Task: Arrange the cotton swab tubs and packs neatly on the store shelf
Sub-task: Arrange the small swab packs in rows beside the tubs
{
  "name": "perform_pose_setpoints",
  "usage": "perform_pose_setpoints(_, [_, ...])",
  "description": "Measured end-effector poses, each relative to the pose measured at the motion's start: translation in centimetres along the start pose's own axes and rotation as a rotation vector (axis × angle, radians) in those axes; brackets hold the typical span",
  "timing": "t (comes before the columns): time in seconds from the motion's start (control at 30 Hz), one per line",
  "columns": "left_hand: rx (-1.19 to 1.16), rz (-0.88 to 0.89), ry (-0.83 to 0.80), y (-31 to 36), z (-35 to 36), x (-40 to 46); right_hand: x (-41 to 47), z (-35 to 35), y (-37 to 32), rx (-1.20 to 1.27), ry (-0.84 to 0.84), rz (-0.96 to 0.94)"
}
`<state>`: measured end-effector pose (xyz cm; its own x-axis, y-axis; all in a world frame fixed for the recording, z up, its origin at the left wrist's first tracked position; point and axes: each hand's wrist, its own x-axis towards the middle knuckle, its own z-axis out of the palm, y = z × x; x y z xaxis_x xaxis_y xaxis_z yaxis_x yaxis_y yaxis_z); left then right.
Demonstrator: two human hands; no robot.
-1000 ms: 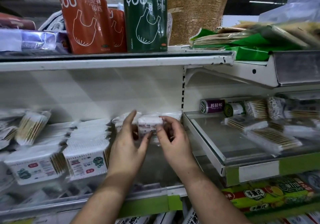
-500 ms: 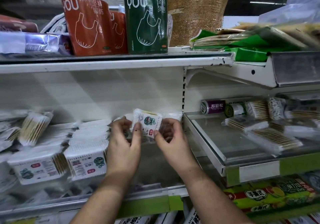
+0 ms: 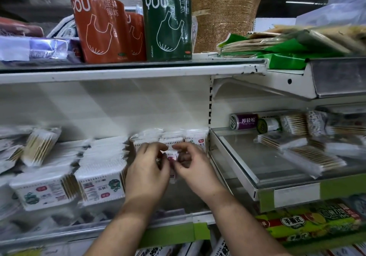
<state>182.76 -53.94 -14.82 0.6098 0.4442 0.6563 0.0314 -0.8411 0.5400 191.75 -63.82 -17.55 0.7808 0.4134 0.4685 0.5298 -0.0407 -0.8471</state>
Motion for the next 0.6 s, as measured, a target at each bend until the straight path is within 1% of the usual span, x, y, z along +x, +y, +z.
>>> perform_pose_setpoints(0.1, [-0.015, -0.093, -0.031, 0.7, -0.3, -0.3, 0.6, 0.2, -0.3, -0.001, 0.046, -0.018])
perform_pose_setpoints(0.2, [0.012, -0.089, -0.052, 0.9, -0.4, -0.5, 1.5, 0.6, -0.6, 0.006, 0.045, -0.026])
perform_pose_setpoints(0.33, [0.083, -0.127, -0.077, 0.3, 0.0, 0.1, 2.7, 1.2, -1.2, -0.072, 0.005, -0.079])
perform_pose_setpoints(0.43, [0.143, -0.096, -0.083, -0.4, 0.5, 0.4, 3.4, 1.5, -1.8, -0.140, -0.045, -0.080])
perform_pose_setpoints(0.6, [0.266, -0.058, -0.125, -1.2, 1.3, 0.3, 3.5, 2.0, -2.6, -0.170, -0.092, -0.079])
